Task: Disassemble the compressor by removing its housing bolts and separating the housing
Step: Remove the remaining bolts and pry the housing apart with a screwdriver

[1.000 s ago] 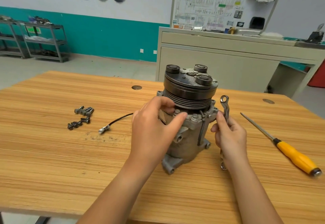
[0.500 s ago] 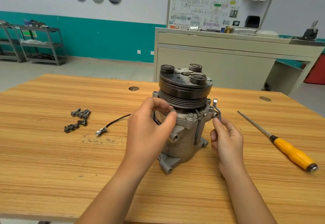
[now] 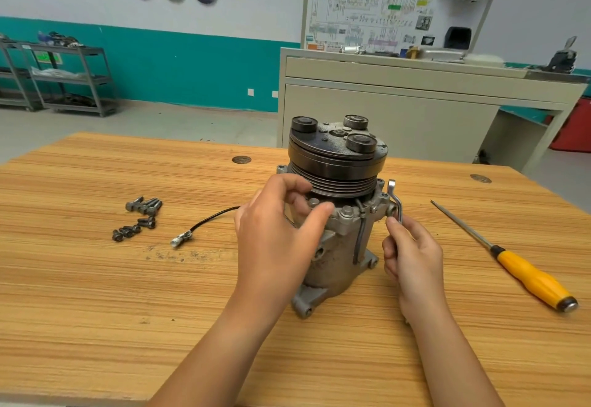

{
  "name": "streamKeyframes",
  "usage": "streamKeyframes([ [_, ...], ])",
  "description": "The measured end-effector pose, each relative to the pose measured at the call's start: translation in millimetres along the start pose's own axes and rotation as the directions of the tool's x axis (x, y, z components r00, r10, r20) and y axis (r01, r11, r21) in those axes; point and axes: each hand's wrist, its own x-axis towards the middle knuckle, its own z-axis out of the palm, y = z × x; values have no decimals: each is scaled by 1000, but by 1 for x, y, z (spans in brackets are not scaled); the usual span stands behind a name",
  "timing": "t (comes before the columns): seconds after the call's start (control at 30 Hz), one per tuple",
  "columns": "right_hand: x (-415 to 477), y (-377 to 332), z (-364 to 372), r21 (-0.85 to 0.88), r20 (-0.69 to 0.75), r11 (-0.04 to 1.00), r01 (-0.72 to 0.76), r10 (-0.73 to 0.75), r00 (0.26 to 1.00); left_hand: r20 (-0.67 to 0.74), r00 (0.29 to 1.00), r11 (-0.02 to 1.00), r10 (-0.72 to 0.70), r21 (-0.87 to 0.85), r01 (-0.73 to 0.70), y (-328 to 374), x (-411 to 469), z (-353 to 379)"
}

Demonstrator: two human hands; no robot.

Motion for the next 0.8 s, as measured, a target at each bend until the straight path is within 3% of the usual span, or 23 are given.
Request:
streamKeyframes([
  [0.17, 1, 1, -3, -2, 11, 1000, -12, 12, 1000, 39, 994, 995, 100, 20, -101, -7, 2, -4],
  [0.4, 2, 2, -4, -3, 10, 1000, -27, 27, 1000, 144, 986, 990, 84, 99, -99, -4, 13, -11],
  [0.6, 3, 2, -4, 10, 16, 999, -39, 39, 999, 291, 927, 954, 235, 112, -277, -8, 17, -22],
  [0.8, 3, 2, -5, 19, 23, 999, -43, 43, 999, 388, 896, 908, 218, 257, -332, -1, 31, -22],
])
